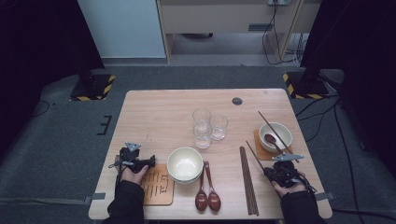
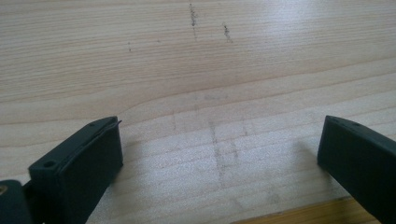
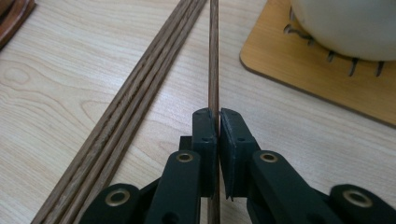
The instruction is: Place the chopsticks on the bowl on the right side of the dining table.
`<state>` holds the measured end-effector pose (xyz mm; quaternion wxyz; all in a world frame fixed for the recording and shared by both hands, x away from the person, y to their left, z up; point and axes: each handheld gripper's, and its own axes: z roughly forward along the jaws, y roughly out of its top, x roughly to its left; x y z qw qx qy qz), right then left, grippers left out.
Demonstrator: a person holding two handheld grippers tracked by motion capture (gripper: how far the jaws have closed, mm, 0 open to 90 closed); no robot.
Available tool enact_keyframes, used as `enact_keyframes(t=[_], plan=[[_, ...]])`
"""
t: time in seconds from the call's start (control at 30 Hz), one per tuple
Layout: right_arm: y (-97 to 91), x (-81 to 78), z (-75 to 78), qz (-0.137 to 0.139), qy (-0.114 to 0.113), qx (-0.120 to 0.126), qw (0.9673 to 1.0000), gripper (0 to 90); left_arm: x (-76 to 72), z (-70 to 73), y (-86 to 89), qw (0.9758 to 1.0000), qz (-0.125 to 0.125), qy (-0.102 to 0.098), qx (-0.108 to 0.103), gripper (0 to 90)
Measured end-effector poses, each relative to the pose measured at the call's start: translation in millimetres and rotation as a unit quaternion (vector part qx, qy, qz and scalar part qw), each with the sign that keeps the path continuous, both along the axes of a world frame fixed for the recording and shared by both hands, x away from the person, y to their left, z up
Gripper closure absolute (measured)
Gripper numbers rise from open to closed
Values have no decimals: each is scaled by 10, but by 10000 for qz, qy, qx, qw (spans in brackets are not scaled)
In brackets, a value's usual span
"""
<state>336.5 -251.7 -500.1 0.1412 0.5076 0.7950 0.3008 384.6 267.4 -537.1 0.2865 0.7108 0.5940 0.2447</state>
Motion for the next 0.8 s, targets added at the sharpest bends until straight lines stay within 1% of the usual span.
enact_keyframes(t=[0.07, 0.13, 0.37, 0.4, 0.57, 0.73, 0.8], plan=[[-2, -6, 24, -5, -19, 24, 10000, 855, 0, 0, 0, 10000, 0, -1, -2, 0], [-5, -12, 61, 3, -106, 57, 9999, 855, 0, 0, 0, 10000, -2, 1, 0, 0], [-31, -15, 144, 8, -222, 165, 9996, 855, 0, 0, 0, 10000, -1, 1, 2, 0], [-34, -13, 161, 5, -292, 188, 9994, 854, 0, 0, 0, 10000, 0, 1, 1, 0], [-26, -6, 225, 0, -372, 273, 9989, 855, 0, 0, 0, 10000, 1, 0, 0, 0], [1, -23, 319, 85, -528, 350, 9980, 855, 0, 0, 0, 10000, -1, 2, 0, 0], [9, -25, 330, 94, -532, 378, 9978, 855, 0, 0, 0, 10000, 0, 1, -1, 0]])
